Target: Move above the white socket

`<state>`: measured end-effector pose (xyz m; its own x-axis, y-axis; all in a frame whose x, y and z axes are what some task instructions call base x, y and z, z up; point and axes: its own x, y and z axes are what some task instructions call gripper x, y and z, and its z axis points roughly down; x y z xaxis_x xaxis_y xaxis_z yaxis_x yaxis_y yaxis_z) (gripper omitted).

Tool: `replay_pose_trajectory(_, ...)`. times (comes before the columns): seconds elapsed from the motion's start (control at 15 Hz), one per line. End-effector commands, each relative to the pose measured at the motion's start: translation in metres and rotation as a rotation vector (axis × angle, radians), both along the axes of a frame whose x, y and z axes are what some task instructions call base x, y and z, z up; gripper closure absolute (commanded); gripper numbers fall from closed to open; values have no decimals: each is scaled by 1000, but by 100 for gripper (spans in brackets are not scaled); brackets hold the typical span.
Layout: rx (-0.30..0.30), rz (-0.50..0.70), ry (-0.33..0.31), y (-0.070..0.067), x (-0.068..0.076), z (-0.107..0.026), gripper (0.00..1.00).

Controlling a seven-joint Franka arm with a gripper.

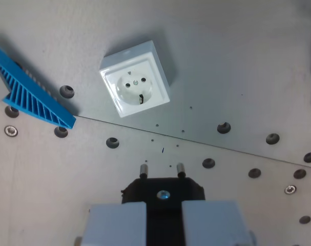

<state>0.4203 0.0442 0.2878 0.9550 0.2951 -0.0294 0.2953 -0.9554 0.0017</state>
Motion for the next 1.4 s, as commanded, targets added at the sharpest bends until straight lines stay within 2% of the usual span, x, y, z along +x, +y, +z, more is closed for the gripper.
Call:
replay_pose_trajectory(0.07,7,121,-79,2,-3,-17,100)
replay_pose_trajectory(1.4,-11,315,-69,10,-25,-118,100)
